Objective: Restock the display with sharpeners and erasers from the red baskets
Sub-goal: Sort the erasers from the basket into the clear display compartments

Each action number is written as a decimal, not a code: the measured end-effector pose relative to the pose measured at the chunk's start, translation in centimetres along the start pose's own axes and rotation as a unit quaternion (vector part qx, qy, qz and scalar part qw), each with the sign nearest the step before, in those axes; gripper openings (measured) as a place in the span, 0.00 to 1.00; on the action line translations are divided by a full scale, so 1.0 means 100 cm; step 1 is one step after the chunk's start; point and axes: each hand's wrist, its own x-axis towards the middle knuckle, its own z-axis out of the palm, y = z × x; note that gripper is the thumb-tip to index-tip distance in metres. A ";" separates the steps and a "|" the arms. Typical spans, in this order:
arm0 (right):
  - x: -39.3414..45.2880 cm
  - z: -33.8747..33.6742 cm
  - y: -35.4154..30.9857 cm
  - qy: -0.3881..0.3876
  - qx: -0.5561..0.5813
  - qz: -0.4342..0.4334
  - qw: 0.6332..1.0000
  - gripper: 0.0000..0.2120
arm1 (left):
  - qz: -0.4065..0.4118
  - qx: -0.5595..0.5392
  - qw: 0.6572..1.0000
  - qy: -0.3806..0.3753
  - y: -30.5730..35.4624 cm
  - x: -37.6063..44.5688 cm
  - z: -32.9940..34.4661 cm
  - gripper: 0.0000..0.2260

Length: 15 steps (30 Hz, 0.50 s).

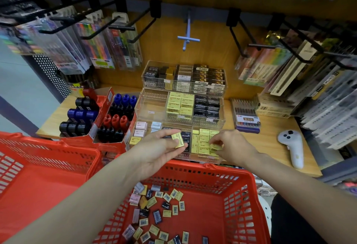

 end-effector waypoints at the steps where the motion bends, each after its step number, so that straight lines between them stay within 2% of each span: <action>1: 0.002 0.001 -0.001 -0.008 0.000 0.003 1.000 0.19 | 0.000 0.004 1.000 0.001 0.000 0.000 -0.001 0.13; 4: 0.003 0.004 -0.003 -0.031 -0.014 0.009 0.999 0.20 | 0.001 0.015 1.000 0.001 0.001 0.001 -0.004 0.14; 15: -0.001 -0.001 -0.001 -0.033 -0.035 -0.038 0.998 0.20 | 0.001 0.020 1.000 -0.004 0.000 0.001 -0.003 0.13</action>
